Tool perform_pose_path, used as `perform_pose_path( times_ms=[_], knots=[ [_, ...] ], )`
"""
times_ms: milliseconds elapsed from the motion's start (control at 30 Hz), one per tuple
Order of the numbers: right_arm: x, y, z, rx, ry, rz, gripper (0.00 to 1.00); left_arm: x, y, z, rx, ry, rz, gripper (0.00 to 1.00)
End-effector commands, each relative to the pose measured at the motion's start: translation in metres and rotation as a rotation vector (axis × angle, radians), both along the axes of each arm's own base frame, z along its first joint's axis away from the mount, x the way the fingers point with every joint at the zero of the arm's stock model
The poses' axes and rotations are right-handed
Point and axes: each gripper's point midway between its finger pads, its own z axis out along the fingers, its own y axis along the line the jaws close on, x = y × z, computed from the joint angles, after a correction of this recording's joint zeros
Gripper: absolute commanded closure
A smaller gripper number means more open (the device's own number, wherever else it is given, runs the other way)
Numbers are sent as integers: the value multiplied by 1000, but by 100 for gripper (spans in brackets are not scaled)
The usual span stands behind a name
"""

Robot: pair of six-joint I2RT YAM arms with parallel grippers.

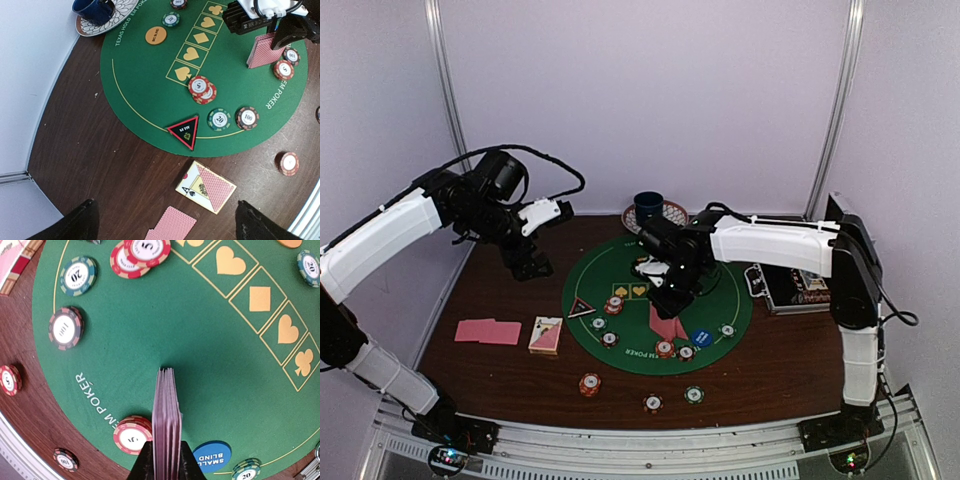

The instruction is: Distribute texas hold em gaming equipment

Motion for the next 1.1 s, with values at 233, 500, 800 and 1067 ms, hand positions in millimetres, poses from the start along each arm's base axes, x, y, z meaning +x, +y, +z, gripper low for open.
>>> perform_pose_path(
  times_ms=[233,500,800,1067],
  knots=[
    [31,43,128,526,-191,-148,100,28,-10,45,-130,-109,110,2],
    [41,87,186,953,-122,-262,100,23,-45,59,-315,-37,67,2],
    [64,101,223,1176,-203,-447,100,31,-62,48,-89,-261,76,2],
    [57,111,230,1252,-173,-463,100,43,-72,54,-15,-426,29,3]
  ],
)
